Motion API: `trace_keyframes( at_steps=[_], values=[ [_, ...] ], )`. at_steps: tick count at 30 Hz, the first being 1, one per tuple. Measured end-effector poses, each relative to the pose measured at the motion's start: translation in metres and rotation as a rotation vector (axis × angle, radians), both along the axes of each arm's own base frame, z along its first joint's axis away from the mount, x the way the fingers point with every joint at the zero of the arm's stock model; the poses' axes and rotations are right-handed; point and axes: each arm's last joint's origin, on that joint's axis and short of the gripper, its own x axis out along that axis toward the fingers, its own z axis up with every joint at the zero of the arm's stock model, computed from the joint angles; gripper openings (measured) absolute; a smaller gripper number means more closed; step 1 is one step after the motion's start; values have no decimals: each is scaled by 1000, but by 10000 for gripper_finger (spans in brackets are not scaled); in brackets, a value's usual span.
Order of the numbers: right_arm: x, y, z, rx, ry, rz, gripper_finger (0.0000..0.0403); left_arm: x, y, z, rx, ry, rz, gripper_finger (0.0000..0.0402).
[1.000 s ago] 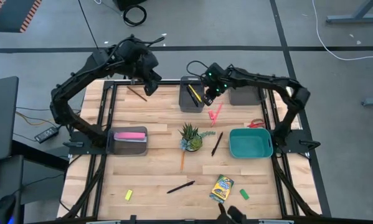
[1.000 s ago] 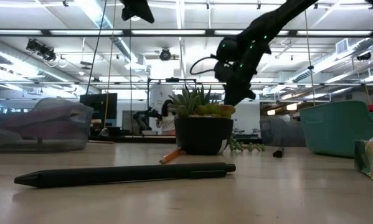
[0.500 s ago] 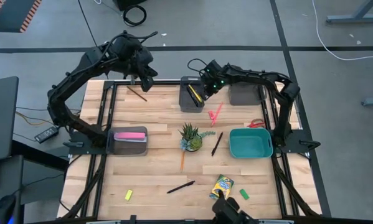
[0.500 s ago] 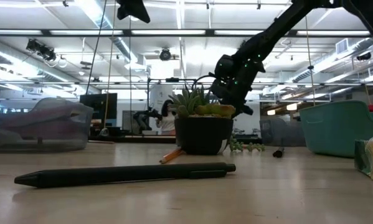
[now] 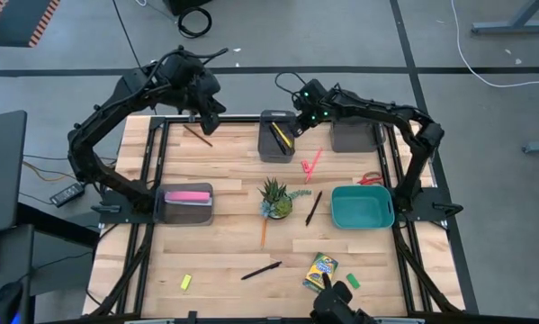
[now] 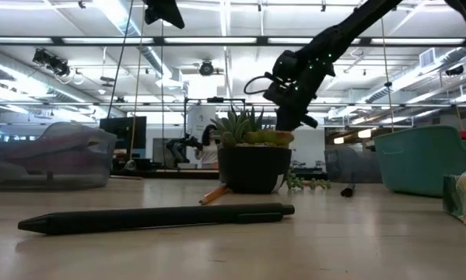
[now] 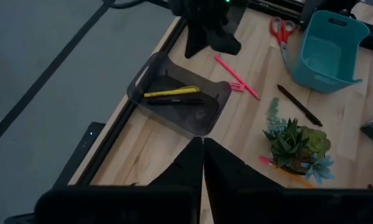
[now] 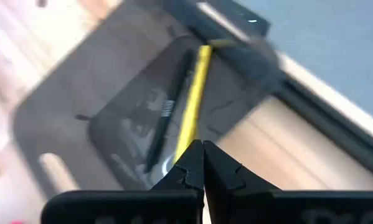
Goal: Sort crayons/erasers/pens/pencils in bins
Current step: Put the top black pen into the left black bin
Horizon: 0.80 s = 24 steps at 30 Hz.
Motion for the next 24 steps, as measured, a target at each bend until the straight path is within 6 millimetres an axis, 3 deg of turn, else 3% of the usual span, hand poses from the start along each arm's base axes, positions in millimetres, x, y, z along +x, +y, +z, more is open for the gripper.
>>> trace_keyframes(
  at_steps=[10,17,24],
  values=[
    [3,-15,-45,144,56,-48,8,1,1,2,20,-19,-5,5],
    [7,-19,-45,126,4,-54,8,1,2,2,7,-26,12,22],
    [2,-21,-43,136,7,-76,8,1,2,2,4,-27,15,5]
  ],
)
